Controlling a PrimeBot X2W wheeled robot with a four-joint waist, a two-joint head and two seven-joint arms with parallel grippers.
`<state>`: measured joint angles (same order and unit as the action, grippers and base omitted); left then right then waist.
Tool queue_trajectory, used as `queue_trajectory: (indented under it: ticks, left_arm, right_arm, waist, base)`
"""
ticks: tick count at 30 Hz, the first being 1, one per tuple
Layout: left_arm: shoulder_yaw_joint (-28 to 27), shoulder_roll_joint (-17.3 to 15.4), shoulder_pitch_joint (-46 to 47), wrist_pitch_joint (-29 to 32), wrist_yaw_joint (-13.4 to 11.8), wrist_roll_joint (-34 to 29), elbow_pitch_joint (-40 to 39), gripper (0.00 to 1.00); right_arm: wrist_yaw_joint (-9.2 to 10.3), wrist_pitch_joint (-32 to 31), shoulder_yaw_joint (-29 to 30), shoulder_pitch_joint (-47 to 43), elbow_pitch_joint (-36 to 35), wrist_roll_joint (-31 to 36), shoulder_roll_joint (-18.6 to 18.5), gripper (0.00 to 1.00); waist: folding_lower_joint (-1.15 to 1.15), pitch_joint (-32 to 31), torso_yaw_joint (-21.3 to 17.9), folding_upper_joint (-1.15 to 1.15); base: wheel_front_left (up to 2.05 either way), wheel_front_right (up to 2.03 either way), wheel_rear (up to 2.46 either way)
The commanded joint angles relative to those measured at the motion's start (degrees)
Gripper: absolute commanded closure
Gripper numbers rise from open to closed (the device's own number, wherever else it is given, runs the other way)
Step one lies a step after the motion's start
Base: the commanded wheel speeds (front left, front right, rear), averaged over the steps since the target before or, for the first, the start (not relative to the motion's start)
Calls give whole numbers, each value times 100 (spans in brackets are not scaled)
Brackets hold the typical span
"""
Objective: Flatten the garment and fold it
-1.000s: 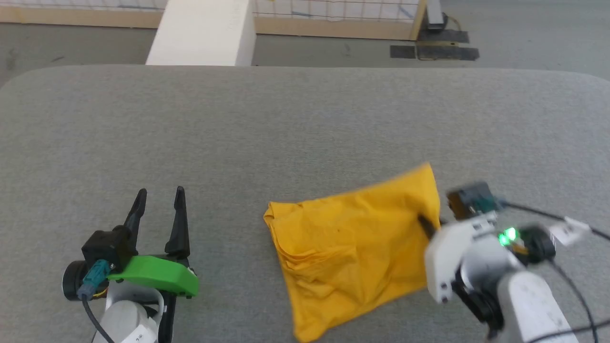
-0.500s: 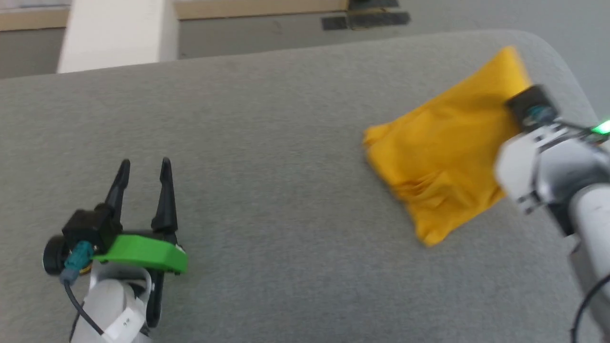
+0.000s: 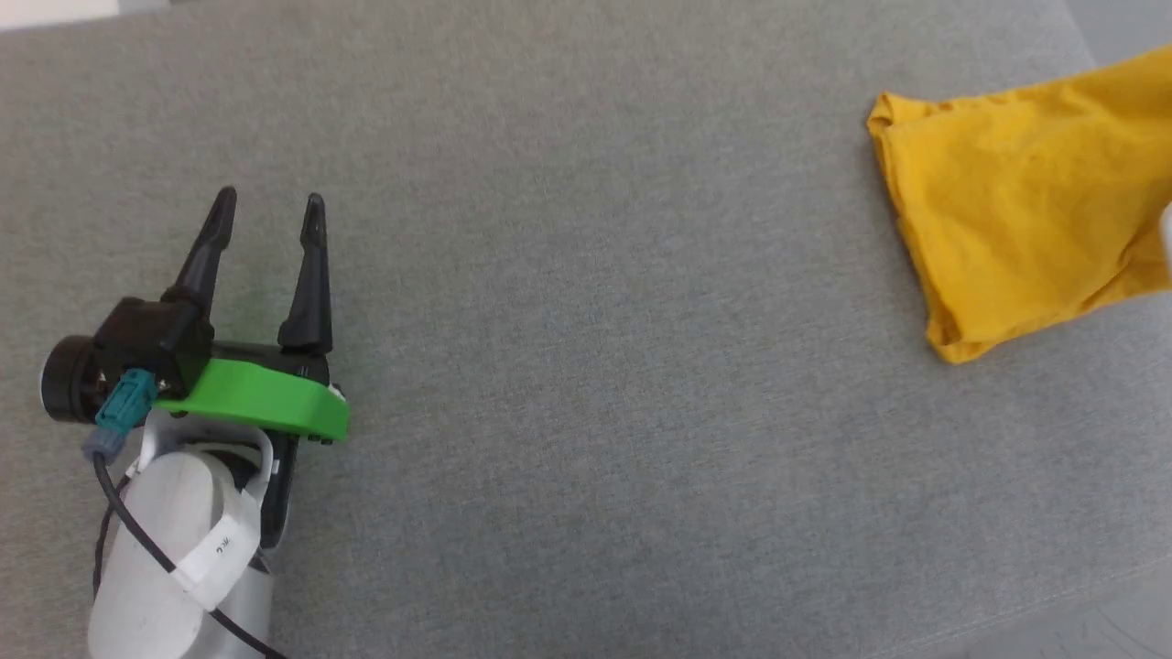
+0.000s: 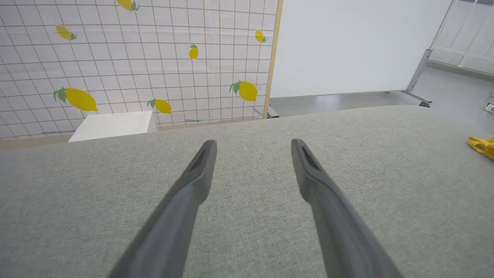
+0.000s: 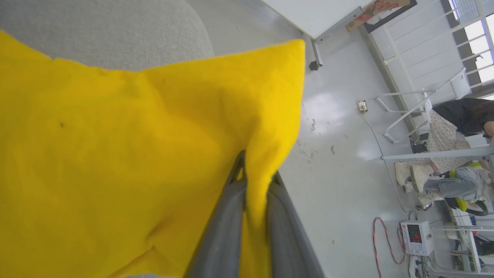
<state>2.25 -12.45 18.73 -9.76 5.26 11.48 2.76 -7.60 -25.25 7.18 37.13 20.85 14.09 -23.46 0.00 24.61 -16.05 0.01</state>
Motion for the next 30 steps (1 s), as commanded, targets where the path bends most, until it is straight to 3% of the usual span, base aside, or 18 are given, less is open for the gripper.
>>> queue_trajectory:
  ticks: [1, 6, 7, 8, 9, 14, 20, 30]
  left_arm:
    - [9, -65, 111, 28, 25, -74, -43, 0]
    - [38, -81, 145, 12, 0, -43, -36, 0]
    - [44, -74, 133, -5, -4, -37, -9, 0]
    - [50, -62, 114, -27, -11, -26, 27, 0]
    - [57, -42, 89, -56, -19, -12, 68, 0]
    - [80, 82, -117, -211, -48, 84, 317, 0]
    - [44, 275, -489, -371, -107, 252, 642, 0]
    - [92, 487, -933, -475, -79, 451, 881, 0]
  right_arm:
    - [11, 122, 147, 210, 133, 108, 29, 100]
    - [11, 379, 685, 484, 654, 517, 231, 100]
    - [11, 400, 738, 481, 708, 551, 258, 85]
    - [11, 438, 812, 471, 765, 578, 291, 11]
    - [11, 511, 887, 451, 804, 592, 321, 0]
    - [11, 1018, 1070, 234, 868, 415, 495, 0]
    - [11, 1715, 916, -236, 681, -278, 777, 0]
    - [11, 2406, 487, -1534, -762, -1532, 1221, 0]
  waist:
    - [0, 366, 22, -1]
    - [0, 413, 224, -1]
    - [0, 370, 249, -1]
    - [0, 311, 276, -1]
    - [0, 228, 304, -1]
    - [0, -353, 412, -1]
    - [0, -1175, 541, -1]
    - [0, -2049, 1055, -1]
  base:
    - [0, 0, 0]
    - [0, 0, 0]
    - [0, 0, 0]
    - [0, 0, 0]
    - [0, 0, 0]
    - [0, 0, 0]
    - [0, 0, 0]
    - [0, 0, 0]
